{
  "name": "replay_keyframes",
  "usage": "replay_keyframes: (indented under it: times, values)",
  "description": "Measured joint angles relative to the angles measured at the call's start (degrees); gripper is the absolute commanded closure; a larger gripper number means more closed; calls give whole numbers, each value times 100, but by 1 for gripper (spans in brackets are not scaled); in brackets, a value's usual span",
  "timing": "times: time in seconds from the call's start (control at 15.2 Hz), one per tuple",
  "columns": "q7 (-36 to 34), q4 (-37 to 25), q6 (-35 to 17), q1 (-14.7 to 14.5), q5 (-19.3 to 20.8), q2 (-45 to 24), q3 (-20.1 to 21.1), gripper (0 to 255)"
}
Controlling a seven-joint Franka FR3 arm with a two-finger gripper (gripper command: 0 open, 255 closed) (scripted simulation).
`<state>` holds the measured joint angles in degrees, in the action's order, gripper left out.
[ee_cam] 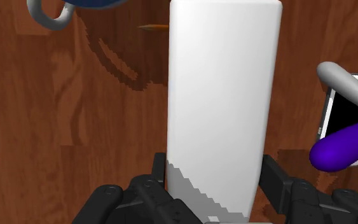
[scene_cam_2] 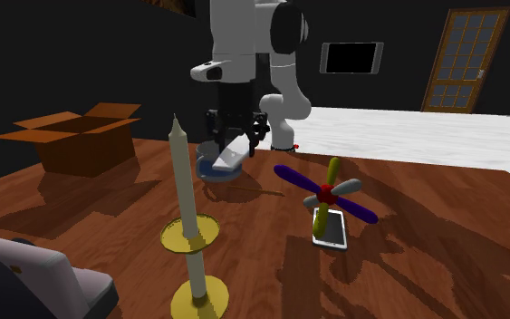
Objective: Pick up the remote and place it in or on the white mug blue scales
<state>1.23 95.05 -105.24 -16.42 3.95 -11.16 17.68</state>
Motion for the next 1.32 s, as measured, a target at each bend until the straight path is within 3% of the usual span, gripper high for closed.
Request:
replay_keyframes:
  times: [0.59, 1.32]
  values:
    - [1077, 1868, -306, 566, -468, 1636, -414, 255]
    - [2264, 3297, -579, 1002, -538, 2799, -1111, 255]
